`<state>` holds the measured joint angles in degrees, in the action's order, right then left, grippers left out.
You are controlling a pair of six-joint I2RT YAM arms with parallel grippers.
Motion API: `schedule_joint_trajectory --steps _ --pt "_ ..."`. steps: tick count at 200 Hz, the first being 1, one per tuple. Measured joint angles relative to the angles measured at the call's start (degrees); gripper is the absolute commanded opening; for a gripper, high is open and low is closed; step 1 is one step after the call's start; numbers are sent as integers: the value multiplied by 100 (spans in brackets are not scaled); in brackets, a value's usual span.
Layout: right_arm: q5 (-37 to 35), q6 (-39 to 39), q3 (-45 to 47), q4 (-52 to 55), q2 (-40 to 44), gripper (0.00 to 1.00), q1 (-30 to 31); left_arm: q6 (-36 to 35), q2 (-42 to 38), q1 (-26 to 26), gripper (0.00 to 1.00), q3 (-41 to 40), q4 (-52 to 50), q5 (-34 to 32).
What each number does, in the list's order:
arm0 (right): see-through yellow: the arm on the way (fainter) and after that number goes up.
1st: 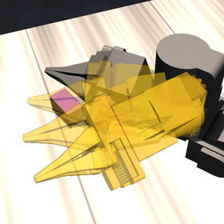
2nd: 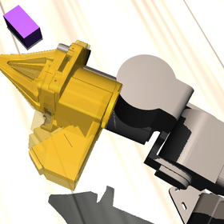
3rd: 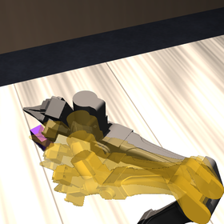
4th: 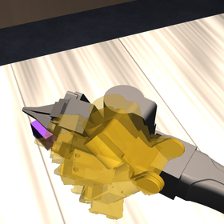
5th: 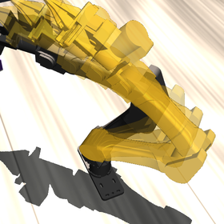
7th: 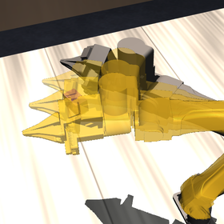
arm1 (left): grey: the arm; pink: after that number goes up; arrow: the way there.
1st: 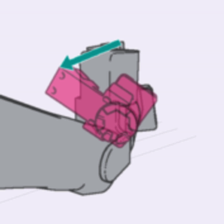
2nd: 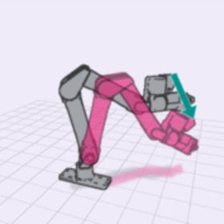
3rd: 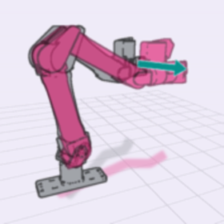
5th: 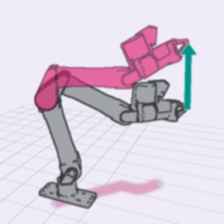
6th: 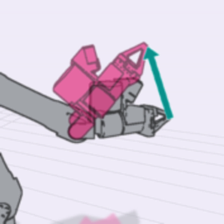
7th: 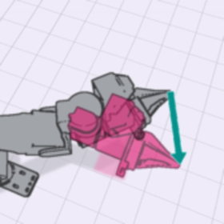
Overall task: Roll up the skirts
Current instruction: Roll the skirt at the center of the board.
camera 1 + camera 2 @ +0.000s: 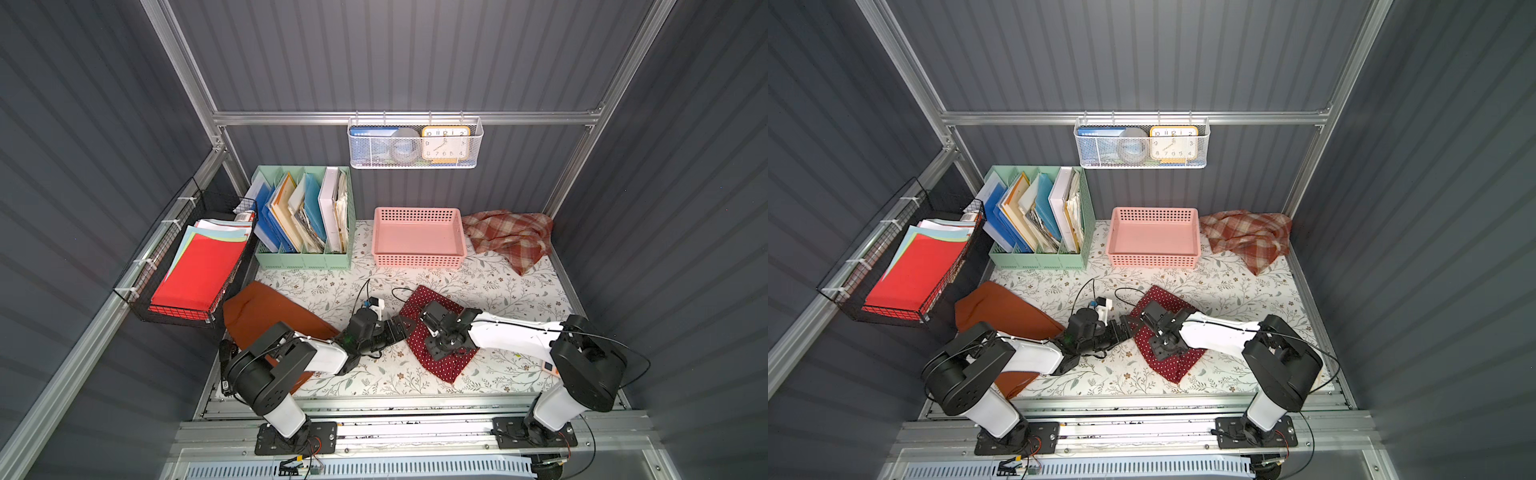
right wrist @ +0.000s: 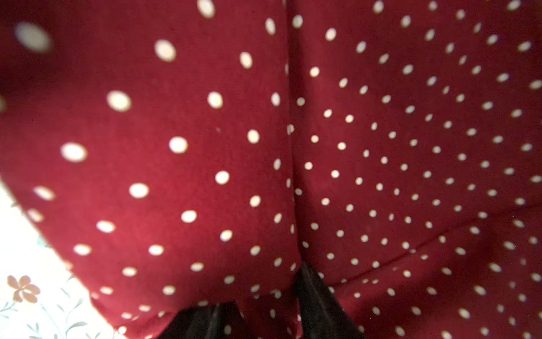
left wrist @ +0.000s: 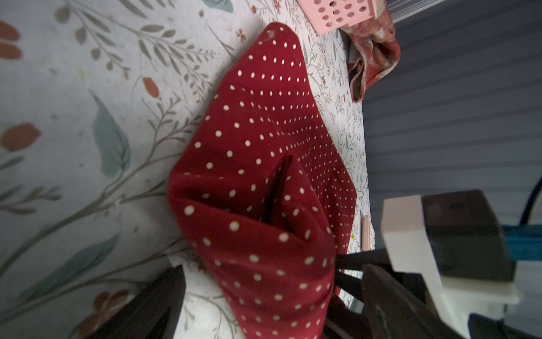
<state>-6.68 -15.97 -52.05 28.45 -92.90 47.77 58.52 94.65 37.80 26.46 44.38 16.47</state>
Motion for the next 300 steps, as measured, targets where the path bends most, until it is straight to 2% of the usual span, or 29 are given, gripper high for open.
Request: schedule_joint_trajectory --steps 18,67,82,129,209,252,272,300 --pt "2 0 0 2 0 47 -2 -2 190 81 96 116 155 -184" --pt "0 0 4 4 55 47 -31 76 761 197 40 223 654 -704" --pt "2 0 33 -7 98 47 -37 9 785 203 34 214 562 -844" --pt "-39 -199 201 -2 317 48 -44 -118 732 240 0 267 175 -1161" --pt "-262 -866 516 590 1117 48 -28 -160 417 278 0 271 -369 -1432" --pt "-420 -1128 461 647 511 47 7 -125 190 354 0 256 -577 -1502" --pt "-450 -1211 203 739 179 43 7 -87 -219 389 0 153 -809 -1569" --pt "-444 -1259 136 737 140 44 9 -70 -831 501 0 107 -1261 -1714"
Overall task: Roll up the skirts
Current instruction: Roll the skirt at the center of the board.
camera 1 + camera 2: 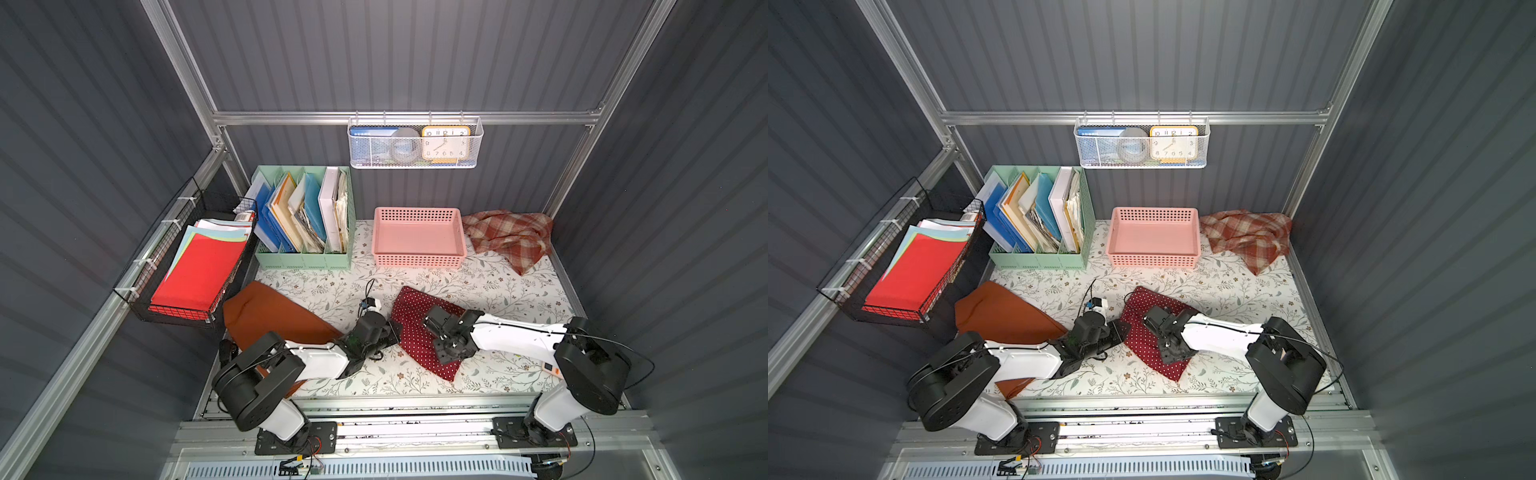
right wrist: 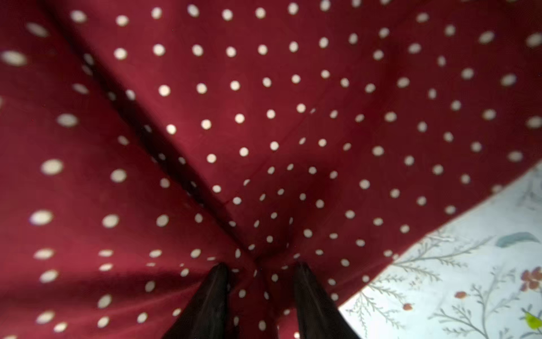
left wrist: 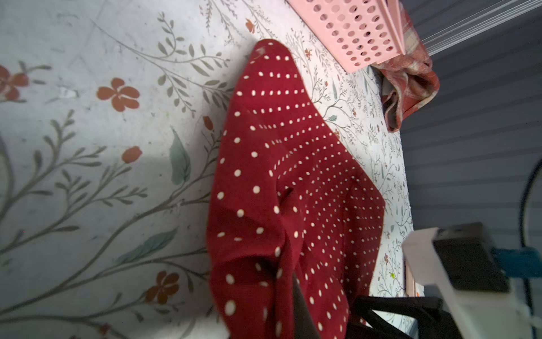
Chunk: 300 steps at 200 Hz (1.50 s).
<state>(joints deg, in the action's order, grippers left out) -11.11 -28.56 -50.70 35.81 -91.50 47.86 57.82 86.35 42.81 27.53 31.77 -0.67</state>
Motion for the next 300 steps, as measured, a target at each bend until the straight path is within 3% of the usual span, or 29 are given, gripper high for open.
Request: schedule_joint_trajectory --steps 33,52,74,96,141,170,217,300 --pt "-35 35 118 50 400 48 35 90 -114 175 0 -20 -293 -251" --pt "-175 151 221 146 1132 60 216 199 -120 260 0 -83 -476 -393" --pt "-625 267 227 170 2037 66 1021 291 -245 308 0 -103 -758 -490" --pt "-1003 297 184 251 2225 68 1856 343 -476 308 0 -87 -1060 -533" --pt "-1952 400 101 396 1460 71 3228 363 -658 306 0 96 -1569 -470" --pt "-2426 525 -321 402 662 79 3635 363 -656 306 0 131 -1705 -372" --pt "-3067 728 -852 415 -629 82 3888 363 -623 306 0 140 -1746 -232" --pt "-3978 807 -1410 647 -1945 84 3777 363 -625 306 0 140 -1749 -101"
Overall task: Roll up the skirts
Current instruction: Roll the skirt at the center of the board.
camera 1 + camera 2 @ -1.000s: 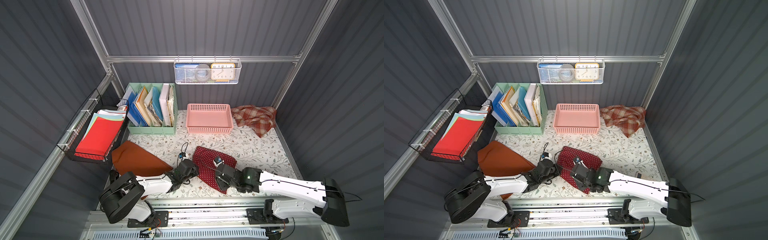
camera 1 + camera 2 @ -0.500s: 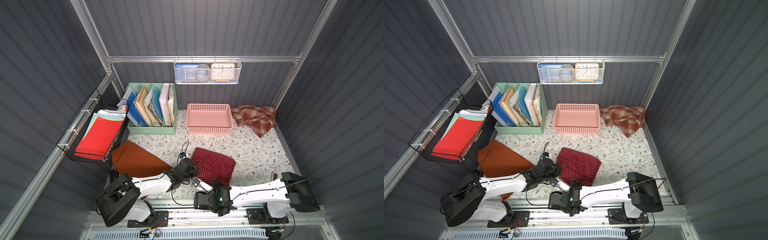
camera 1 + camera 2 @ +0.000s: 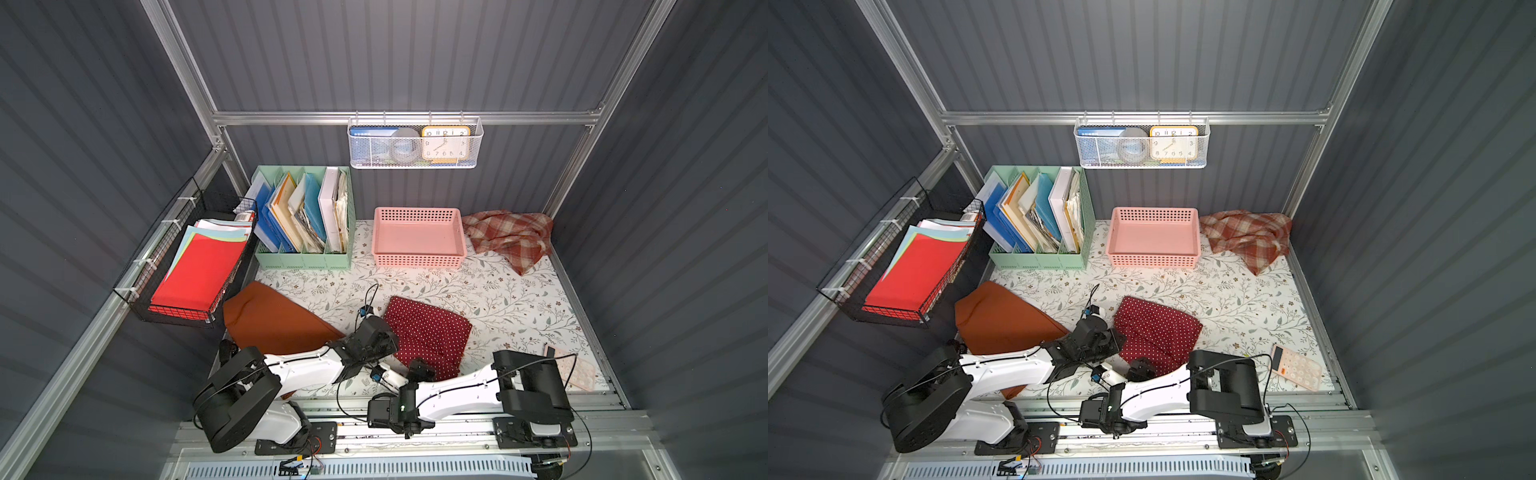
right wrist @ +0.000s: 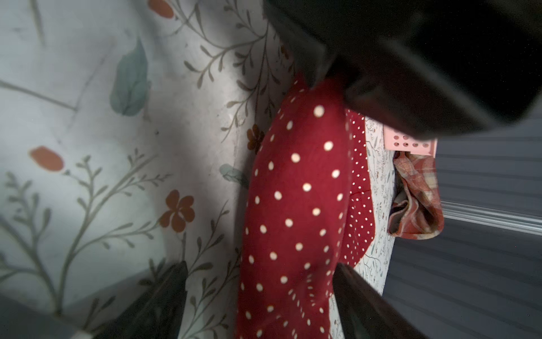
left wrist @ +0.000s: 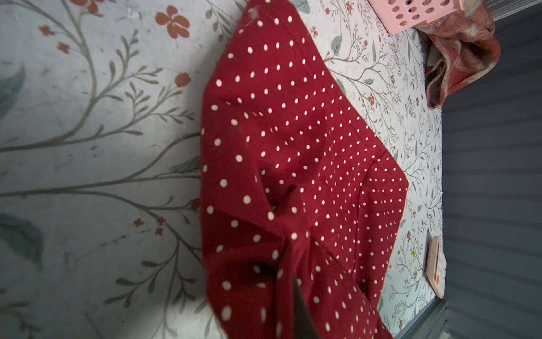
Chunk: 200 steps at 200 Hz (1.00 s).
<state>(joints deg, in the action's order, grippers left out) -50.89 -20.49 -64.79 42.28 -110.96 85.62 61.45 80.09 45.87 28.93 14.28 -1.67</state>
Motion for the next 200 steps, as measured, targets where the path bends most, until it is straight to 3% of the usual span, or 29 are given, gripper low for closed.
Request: schedule_joint_trajectory --steps 67,138,154,177,200 --pt "-798 -262 -243 326 -544 80 -197 2 -13 -87 0 -2 55 -162" --pt "-1231 -1235 -817 1180 -1150 73 -243 11 -33 -164 0 -13 140 -455" --pt "-1287 -1392 -844 1285 -1165 67 -271 46 -55 -164 0 -11 243 -463" --pt "-1357 -1484 -874 1421 -1176 48 -297 83 -66 -166 0 -7 332 -466" --pt "-1375 -1528 -911 1482 -1178 40 -313 129 -101 -177 0 -11 376 -485"
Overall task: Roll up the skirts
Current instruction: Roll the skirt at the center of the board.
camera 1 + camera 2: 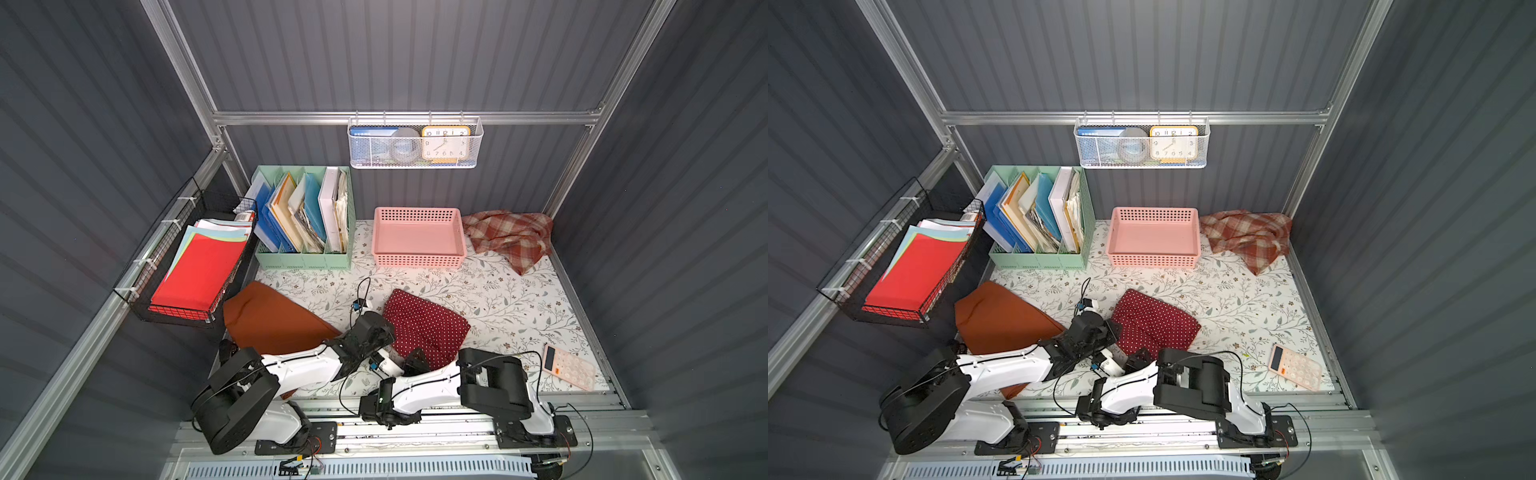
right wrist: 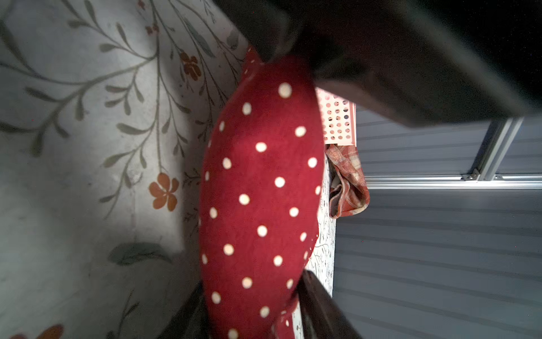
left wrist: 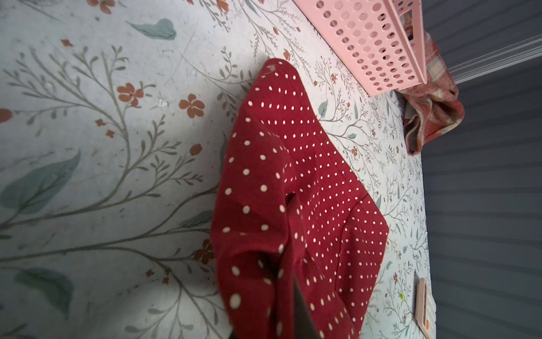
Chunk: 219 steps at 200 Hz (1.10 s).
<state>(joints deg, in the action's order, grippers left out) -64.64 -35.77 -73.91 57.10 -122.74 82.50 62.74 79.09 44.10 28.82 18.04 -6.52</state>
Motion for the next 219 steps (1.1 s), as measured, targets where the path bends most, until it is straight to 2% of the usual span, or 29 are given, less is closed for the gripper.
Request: schedule_joint_trajectory --steps 65,72,82,87,93,97,106,131,174,196,219 --pt "-35 109 -33 -203 15 31 -2 44 -245 -48 0 -109 -50 -98" --pt "-15 160 -33 -254 31 27 -2 46 -280 -55 0 -122 -76 -103" --pt "42 240 -22 -337 70 25 -2 61 -328 -63 17 -138 -116 -109" --pt "70 282 -15 -376 98 23 -2 59 -358 -66 22 -144 -140 -131" --pt "345 367 -4 -378 131 22 -42 66 -437 -72 28 -155 -236 -79" --pt "492 415 39 -367 140 21 -103 92 -509 -57 35 -179 -282 -83" --pt "817 546 151 -341 125 19 -299 96 -728 -37 54 -205 -450 -33" --pt "1200 743 240 -304 136 14 -925 127 -1174 153 87 -212 -1040 151" --pt "1561 1005 284 -389 306 13 -994 170 -2028 11 99 -208 -2039 -35" --pt "1615 1082 291 -404 330 12 -988 129 -2441 -219 100 -208 -2446 -122" --pt "1727 1150 306 -407 385 10 -946 -61 -2767 -693 100 -208 -2822 -120"
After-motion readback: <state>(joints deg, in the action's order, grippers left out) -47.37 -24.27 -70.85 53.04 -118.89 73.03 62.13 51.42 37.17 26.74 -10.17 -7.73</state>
